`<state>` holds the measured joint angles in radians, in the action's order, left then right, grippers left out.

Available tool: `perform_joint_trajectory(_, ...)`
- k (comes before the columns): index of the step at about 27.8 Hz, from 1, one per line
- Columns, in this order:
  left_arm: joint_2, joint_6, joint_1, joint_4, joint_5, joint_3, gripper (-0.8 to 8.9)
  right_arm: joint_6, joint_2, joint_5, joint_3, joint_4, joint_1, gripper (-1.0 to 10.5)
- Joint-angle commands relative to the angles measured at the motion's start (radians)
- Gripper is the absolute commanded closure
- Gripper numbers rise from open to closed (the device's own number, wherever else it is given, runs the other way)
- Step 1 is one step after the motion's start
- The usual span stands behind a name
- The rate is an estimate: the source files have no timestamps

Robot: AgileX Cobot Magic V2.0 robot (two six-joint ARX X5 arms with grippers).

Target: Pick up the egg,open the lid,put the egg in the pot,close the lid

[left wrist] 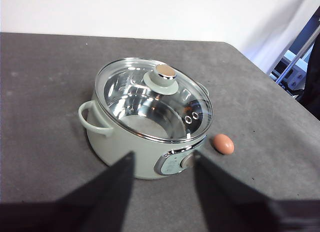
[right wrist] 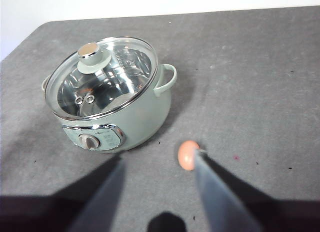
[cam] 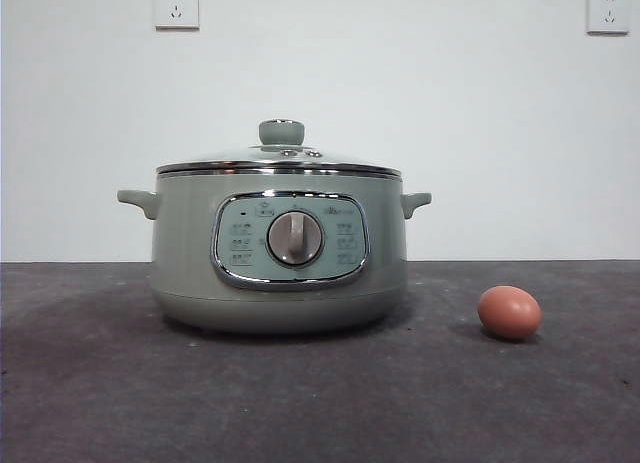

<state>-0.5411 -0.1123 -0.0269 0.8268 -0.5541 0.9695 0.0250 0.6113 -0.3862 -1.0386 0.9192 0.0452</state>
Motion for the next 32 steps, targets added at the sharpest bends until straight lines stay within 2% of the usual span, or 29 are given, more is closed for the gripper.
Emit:
perform_joint_trajectory(1, -0.008, 0.014, 0.002, 0.003, -0.005, 0.001, 2.47, -0.011, 0.004, -0.004, -0.003, -0.005, 0.0, 3.7)
perform_joint_trajectory(12, -0.06, 0.018, 0.002, 0.003, -0.004, 0.001, 2.47, -0.011, 0.037, -0.004, -0.003, -0.006, 0.0, 3.8)
perform_joint_trajectory(21, -0.179, 0.043, 0.036, -0.077, -0.004, 0.021, 2.47, -0.017, 0.073, -0.004, -0.003, -0.006, 0.0, 3.8)
perform_joint_trajectory(25, -0.272, 0.052, 0.077, -0.116, -0.003, 0.067, 2.47, -0.027, 0.08, -0.004, -0.003, -0.005, 0.0, 3.8)
perform_joint_trajectory(29, -0.465, 0.15, 0.162, -0.117, 0.046, 0.219, 2.47, -0.033, 0.098, -0.004, -0.003, -0.005, 0.0, 3.8)
perform_joint_trajectory(32, -0.614, 0.185, 0.242, -0.116, 0.113, 0.34, 2.47, -0.034, 0.118, -0.004, -0.003, -0.001, 0.0, 3.8)
